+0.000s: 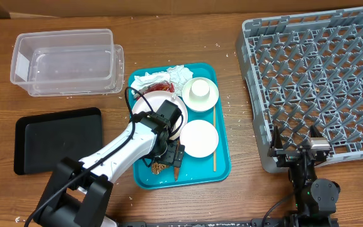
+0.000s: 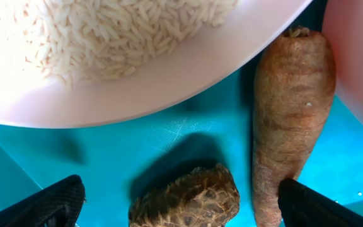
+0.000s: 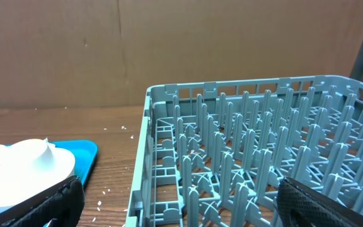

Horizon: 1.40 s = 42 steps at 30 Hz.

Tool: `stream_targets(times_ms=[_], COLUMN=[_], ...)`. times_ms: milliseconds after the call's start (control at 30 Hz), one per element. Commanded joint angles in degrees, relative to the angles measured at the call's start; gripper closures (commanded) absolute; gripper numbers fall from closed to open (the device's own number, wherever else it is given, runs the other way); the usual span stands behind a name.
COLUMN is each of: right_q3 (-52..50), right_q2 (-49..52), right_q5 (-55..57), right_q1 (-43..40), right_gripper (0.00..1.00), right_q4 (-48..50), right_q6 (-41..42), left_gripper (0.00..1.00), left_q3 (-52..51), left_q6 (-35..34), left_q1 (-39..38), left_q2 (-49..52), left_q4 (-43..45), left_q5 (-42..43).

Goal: Sort waste into correct bins and load items into the dishwasher
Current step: 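Move the left gripper over the brown food piece on the tray, then lower the left gripper and grasp the brown food piece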

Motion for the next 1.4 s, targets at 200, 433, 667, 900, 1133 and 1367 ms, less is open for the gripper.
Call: stream_targets(times_ms=[200,433,667,900,1133,1367], right_q3=[-0.59,-0.59,-0.59,-0.59,-0.59,-0.59], right_q2=[-0.57,-0.57,-0.57,-0.57,-0.57,-0.57], right_q5=[0.33,0.33,0.33,0.33,0.33,0.33], right_q1=[0.42,0.42,0.42,0.42,0.42,0.42], right_gripper=[0.0,0.0,0.0,0.0,0.0,0.0], right_q4=[0.35,0.35,0.35,0.35,0.35,0.35], right_q6=[0.24,0.26,0.24,0.24,0.26,0.26], left_gripper=[0.0,0.0,0.0,0.0,0.0,0.01], left_q3=[-2.12,-2.1,-2.1,-4.11,-5.66,-5.68], left_q6=[0.37,0.92,2.93,5.84,5.81,5.79], left_q1=[0.37,1.97,5.4,3.74,2.95,1.53], left_q2=[1.14,-1.53,-7.15,-6.99,-6.95,-6.88], left_q4=[-1.86,-1.2,-2.51,-1.9,0.09,2.23], left_q5=[-3.58,-0.15,2.64,2.14,1.46,-3.26])
